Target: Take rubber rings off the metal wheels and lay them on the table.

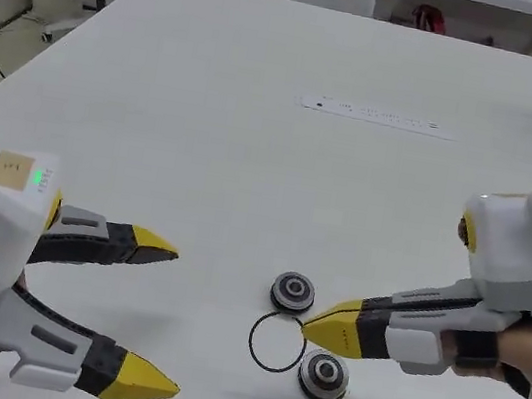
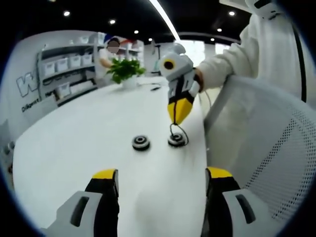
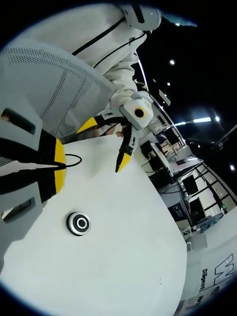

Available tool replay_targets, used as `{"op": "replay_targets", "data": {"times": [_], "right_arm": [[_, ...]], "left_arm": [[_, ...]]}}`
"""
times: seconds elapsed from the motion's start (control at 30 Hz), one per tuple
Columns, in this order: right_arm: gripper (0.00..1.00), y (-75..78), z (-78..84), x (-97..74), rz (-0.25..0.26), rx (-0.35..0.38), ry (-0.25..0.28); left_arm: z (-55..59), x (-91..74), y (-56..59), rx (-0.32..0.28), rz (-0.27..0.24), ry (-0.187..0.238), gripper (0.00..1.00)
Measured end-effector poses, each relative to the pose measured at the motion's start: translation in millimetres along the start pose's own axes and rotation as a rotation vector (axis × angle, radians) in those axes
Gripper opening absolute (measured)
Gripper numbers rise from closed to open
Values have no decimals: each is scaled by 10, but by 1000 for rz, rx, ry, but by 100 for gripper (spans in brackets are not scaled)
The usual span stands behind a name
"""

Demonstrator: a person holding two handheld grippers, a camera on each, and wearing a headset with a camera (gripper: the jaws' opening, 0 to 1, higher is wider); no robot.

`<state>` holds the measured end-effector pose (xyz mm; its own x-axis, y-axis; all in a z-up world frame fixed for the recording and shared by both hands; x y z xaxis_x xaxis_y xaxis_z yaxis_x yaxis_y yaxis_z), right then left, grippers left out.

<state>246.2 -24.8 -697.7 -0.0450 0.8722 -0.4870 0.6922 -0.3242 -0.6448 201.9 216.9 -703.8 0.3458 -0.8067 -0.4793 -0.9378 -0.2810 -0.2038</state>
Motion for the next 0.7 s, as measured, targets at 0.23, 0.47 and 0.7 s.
{"op": "replay_targets", "data": {"times": [0.23, 0.47, 0.7], "right_arm": [[0, 28, 51, 193, -4, -14, -67], [0, 141, 83, 319, 24, -9, -93], [0, 209, 109, 390, 41, -16, -71]], "left_arm": [[79, -78, 23, -23, -17, -12, 74], [117, -71, 45, -41, -16, -19, 74], [89, 12, 52, -47, -6, -1, 75]]}}
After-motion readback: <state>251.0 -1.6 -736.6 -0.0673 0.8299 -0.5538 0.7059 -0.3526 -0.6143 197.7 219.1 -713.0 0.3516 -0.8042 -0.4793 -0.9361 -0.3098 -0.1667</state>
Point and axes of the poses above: the centre of the closed fingertips' face, and the gripper's own axes: x roughly forward along the fingers, y roughly to its right, z roughly out of its underside, the point moved 10 cm from there along -x, roughly backward along the fingers, and after that the axes turned 13 degrees about x, right-handed, at the moved point
